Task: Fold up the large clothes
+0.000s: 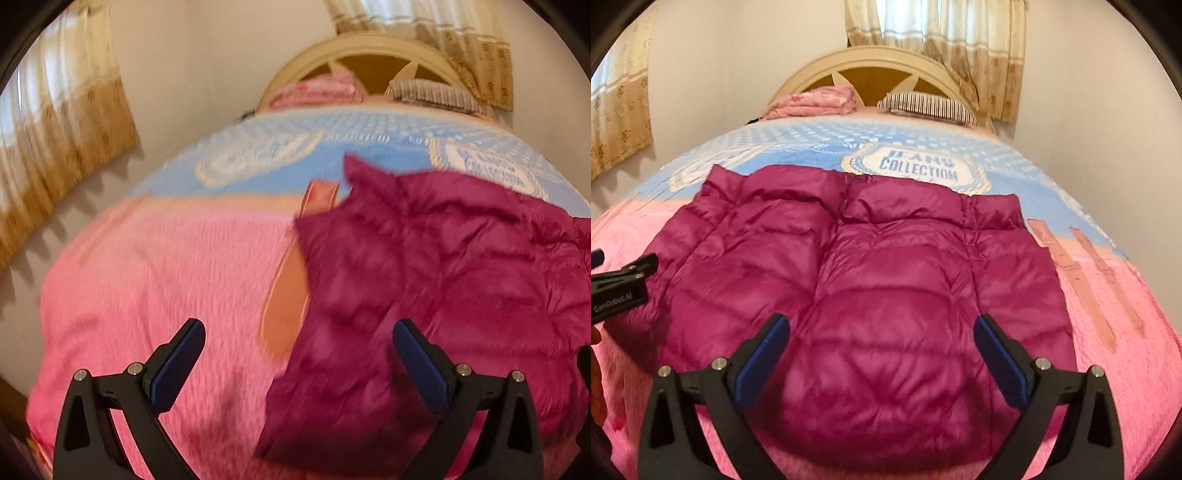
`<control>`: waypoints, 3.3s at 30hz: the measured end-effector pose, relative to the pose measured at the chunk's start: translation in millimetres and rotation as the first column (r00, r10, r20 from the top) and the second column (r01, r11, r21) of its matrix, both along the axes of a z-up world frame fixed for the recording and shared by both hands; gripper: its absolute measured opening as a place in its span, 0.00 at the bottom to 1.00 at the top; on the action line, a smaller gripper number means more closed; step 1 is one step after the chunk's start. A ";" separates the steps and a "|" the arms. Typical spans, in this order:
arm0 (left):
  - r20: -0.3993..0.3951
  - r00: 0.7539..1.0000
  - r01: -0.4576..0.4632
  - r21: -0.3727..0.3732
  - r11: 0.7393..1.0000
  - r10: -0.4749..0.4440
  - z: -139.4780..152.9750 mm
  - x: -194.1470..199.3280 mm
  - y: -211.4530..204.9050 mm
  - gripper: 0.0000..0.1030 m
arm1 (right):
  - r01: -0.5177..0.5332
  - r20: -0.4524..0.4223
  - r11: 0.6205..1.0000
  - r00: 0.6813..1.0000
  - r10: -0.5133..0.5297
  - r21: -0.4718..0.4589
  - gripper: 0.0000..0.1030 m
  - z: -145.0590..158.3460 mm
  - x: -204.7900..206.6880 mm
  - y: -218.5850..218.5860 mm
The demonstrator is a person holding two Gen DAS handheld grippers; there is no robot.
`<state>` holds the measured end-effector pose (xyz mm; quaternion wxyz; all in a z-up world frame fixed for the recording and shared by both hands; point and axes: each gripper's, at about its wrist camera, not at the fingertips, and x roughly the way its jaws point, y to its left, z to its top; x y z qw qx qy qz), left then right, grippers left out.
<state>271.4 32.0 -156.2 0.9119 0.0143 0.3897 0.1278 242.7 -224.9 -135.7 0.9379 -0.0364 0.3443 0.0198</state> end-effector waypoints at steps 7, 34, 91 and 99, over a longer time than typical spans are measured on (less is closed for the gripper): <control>-0.036 0.999 0.005 -0.077 0.997 -0.008 -34.5 0.2 0.5 0.99 | -0.019 -0.081 0.998 0.997 0.014 -0.065 1.00 -35.2 10.6 12.4; 0.074 0.982 0.185 -0.173 0.967 -0.175 8.2 -36.3 14.1 0.08 | -0.008 -0.079 0.984 0.997 -0.006 -0.179 1.00 -36.3 3.5 52.8; 0.215 0.934 0.232 0.239 0.943 -0.285 96.8 3.7 -148.0 0.99 | 0.242 0.042 0.966 0.968 -0.247 0.097 0.77 83.1 25.5 -189.4; 0.116 0.990 -0.074 -0.014 0.997 0.076 80.1 84.4 -74.2 0.99 | 0.119 0.060 0.959 0.989 -0.138 0.256 0.75 122.8 92.1 -87.5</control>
